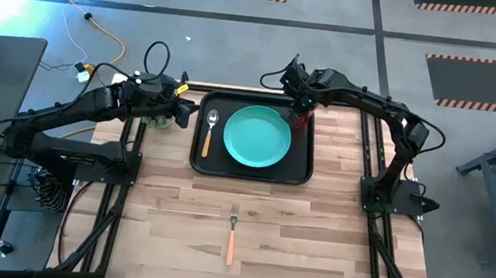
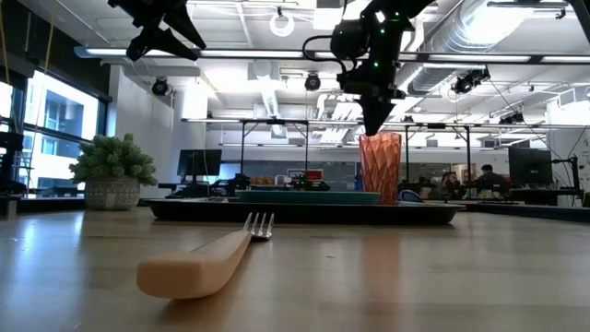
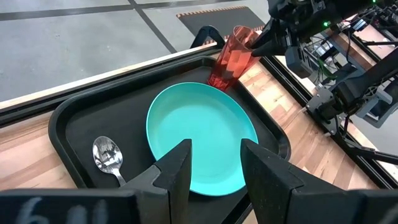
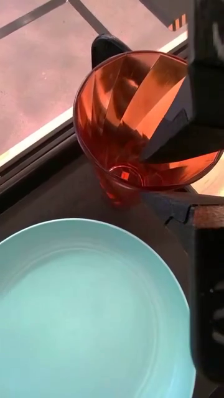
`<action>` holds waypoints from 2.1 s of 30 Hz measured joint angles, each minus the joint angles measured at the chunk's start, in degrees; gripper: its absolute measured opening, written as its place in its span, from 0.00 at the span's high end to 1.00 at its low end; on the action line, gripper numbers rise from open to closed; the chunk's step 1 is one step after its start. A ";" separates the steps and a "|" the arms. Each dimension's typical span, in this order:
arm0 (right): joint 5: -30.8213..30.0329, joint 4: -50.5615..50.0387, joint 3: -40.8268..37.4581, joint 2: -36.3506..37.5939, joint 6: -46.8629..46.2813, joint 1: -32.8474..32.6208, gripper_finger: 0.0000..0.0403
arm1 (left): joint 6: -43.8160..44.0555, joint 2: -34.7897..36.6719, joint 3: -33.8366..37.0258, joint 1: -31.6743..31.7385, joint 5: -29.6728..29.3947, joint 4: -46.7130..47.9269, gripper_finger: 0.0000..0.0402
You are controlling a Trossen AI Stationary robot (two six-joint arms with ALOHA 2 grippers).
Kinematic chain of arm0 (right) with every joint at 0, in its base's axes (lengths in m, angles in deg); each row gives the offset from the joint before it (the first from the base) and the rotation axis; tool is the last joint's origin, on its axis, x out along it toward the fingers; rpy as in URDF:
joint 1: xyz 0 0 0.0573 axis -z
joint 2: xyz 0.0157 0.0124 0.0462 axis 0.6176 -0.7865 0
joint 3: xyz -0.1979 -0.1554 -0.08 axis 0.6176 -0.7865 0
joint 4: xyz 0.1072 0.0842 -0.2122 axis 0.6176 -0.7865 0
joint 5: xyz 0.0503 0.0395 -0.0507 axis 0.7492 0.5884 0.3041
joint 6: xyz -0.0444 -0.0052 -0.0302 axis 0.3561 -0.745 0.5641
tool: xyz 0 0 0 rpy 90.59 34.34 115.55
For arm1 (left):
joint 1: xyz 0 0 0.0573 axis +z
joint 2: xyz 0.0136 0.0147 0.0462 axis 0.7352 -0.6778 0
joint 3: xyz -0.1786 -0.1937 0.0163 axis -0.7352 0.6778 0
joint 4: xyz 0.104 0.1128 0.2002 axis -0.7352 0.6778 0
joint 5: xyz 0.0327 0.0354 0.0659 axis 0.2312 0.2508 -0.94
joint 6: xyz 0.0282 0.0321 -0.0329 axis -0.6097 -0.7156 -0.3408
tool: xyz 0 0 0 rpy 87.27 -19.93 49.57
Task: Pick and place plate/cup/fork/spoon on tray
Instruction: Adjust the orange glass, then put the light brown fork on the black table tray
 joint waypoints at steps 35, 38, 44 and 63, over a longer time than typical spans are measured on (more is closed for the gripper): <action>7.58 1.40 0.04 10.32 -10.97 -3.50 0.81 | -0.86 -0.02 0.00 0.00 -3.47 0.02 0.66; 7.34 1.97 0.04 12.21 -12.60 -5.48 0.81 | -2.63 0.00 0.00 0.00 -3.49 0.02 0.63; 7.22 3.21 0.04 15.70 -17.78 -9.80 0.81 | 2.29 -0.02 0.00 0.00 -4.74 0.03 0.54; 7.09 13.24 0.04 22.83 -23.80 -19.52 0.81 | 12.52 -0.99 0.02 -15.16 0.93 -13.67 0.54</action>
